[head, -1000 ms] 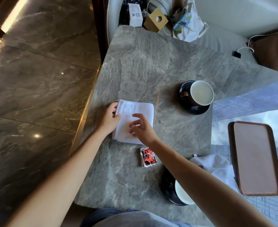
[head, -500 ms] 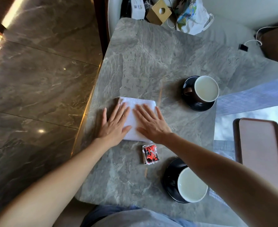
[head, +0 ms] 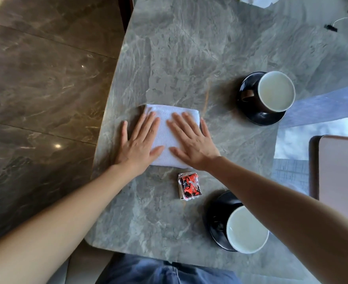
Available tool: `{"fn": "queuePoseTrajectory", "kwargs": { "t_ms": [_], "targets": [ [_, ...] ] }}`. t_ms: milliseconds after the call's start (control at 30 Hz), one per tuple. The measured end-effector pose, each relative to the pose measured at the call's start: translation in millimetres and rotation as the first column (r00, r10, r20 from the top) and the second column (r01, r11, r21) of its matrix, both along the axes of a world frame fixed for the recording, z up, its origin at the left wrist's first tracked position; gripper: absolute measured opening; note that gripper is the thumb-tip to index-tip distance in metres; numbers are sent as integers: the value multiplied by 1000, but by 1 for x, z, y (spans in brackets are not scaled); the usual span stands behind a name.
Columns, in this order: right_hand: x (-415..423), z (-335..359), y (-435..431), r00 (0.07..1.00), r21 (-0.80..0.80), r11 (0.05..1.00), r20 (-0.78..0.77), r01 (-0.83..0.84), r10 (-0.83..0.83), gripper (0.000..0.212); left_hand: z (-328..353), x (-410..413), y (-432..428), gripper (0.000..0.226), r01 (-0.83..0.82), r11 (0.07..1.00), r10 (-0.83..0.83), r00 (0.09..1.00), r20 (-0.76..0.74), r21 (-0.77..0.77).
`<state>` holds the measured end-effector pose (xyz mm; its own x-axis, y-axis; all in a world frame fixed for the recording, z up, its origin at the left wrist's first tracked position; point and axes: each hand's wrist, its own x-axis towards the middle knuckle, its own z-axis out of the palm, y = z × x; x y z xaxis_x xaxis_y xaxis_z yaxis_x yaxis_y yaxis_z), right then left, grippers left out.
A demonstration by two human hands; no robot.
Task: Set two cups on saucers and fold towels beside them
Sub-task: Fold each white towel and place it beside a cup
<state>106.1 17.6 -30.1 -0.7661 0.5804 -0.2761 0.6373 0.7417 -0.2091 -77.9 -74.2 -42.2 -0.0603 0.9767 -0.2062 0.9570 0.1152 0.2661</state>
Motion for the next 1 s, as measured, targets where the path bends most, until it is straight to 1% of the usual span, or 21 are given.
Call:
{"fn": "queuePoseTrajectory", "kwargs": {
  "t_ms": [100, 200, 300, 367, 433, 467, 500, 533, 567, 600, 633, 667, 700, 733, 767, 833, 933, 1000],
  "targets": [
    [0, -4, 0, 1000, 26, 1000, -30, -9, 9, 71, -3, 0, -1, 76, 1, 1000, -1, 1000, -9, 8],
    [3, -4, 0, 999, 11, 1000, -21, -26, 26, 73, -2, 0, 1, 77, 20, 1000, -20, 1000, -18, -17],
    [1, 4, 11, 995, -5, 995, -25, -100, 100, 72, 4, -15, 11, 78, 128, 991, -131, 987, -91, -38],
    [3, 13, 28, 990, 15, 993, -70, -120, 121, 67, 11, -29, 19, 75, 231, 970, -240, 954, -178, -71],
    [12, 19, 45, 986, 48, 992, -108, -120, 124, 62, 19, -37, 37, 70, 300, 945, -327, 887, -327, -131],
    [17, 20, 51, 986, 46, 993, -125, -108, 113, 60, 23, -37, 48, 65, 268, 954, -300, 869, -394, -133],
    [22, 19, 53, 986, 37, 995, -134, -91, 96, 59, 29, -33, 57, 61, 187, 978, -211, 880, -426, -98],
    [27, 18, 52, 988, 32, 997, -131, -76, 80, 58, 35, -25, 64, 61, 70, 997, -73, 912, -403, -23],
    [32, 15, 50, 990, 34, 998, -127, -59, 63, 58, 42, -14, 65, 62, -47, 996, 71, 942, -329, 81],
    [36, 12, 46, 990, 45, 998, -134, -38, 44, 58, 46, -3, 60, 59, -130, 975, 169, 961, -217, 182],
    [40, 10, 43, 988, 53, 998, -151, -15, 23, 58, 49, 9, 52, 52, -164, 958, 195, 974, -115, 235],
    [43, 7, 39, 984, 50, 999, -178, 9, 0, 57, 49, 20, 39, 44, -148, 961, 165, 985, -56, 234],
    [46, 5, 37, 978, 39, 999, -209, 25, -17, 55, 47, 28, 25, 40, -107, 974, 116, 993, -35, 199],
    [49, 3, 35, 971, 31, 999, -239, 31, -23, 54, 42, 33, 12, 42, -67, 986, 73, 997, -29, 151],
    [52, 0, 34, 964, 31, 999, -266, 27, -18, 52, 38, 34, 1, 49, -40, 994, 43, 999, -30, 97],
    [58, -3, 36, 949, 40, 999, -316, 3, 10, 48, 29, 31, -13, 60, -9, 998, 12, 999, -47, 58],
    [64, -5, 39, 916, 37, 999, -398, -33, 45, 32, 26, 29, -17, 53, -50, 993, 53, 998, -29, 106],
    [63, -6, 40, 895, 2, 999, -445, -34, 31, 24, 25, 31, -14, 54, -92, 989, 93, 996, -3, 119]
  ]
}}
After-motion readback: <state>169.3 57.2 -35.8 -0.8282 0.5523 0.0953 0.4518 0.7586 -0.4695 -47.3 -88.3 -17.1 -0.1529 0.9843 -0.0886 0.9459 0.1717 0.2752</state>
